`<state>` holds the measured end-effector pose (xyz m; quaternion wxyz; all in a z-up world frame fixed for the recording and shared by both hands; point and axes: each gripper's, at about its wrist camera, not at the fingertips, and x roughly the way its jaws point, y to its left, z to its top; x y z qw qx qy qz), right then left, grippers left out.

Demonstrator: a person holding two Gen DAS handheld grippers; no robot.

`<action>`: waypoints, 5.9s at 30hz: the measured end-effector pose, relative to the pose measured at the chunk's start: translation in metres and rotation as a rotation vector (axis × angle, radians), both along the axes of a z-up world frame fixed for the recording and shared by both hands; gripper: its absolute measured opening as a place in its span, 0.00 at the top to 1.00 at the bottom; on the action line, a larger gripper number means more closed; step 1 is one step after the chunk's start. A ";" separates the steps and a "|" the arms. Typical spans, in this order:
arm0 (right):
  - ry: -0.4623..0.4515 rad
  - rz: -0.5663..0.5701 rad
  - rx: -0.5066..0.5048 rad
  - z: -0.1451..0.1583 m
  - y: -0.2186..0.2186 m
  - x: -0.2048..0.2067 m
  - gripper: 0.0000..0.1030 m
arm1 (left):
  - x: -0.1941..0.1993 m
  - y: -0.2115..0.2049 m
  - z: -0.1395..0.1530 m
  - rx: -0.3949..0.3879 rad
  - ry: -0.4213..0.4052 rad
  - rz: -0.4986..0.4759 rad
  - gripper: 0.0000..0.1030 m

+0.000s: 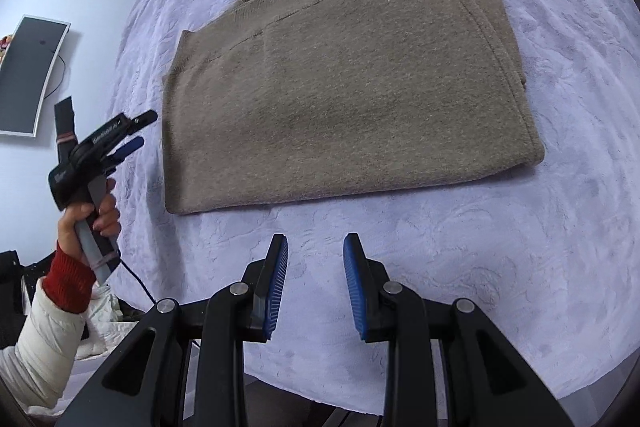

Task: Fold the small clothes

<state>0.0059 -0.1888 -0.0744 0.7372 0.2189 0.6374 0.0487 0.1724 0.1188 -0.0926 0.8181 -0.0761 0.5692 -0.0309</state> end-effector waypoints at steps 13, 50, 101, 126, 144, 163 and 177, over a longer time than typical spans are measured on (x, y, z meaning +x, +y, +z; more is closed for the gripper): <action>0.017 -0.022 -0.006 0.003 -0.009 -0.011 0.69 | -0.036 0.031 -0.004 0.051 0.070 -0.029 0.30; 0.068 0.069 -0.039 -0.019 0.021 -0.009 0.24 | -0.159 -0.055 -0.011 -0.058 0.235 -0.106 0.00; 0.118 0.157 -0.002 -0.048 0.028 0.024 0.24 | -0.096 -0.026 -0.068 -0.602 0.084 0.262 0.15; 0.079 0.546 0.048 0.029 0.118 0.224 0.21 | -0.126 -0.134 -0.001 0.232 -0.272 -0.394 0.83; 0.331 0.976 -0.471 -0.075 0.297 0.250 0.11 | -0.132 -0.145 -0.003 0.245 -0.314 -0.454 0.83; -0.058 0.515 0.166 0.059 0.093 0.233 0.85 | -0.160 -0.226 0.090 0.190 -0.470 -0.586 0.83; -0.137 0.114 0.222 0.013 -0.173 0.176 0.85 | -0.204 -0.389 0.032 0.197 -0.378 -0.934 0.83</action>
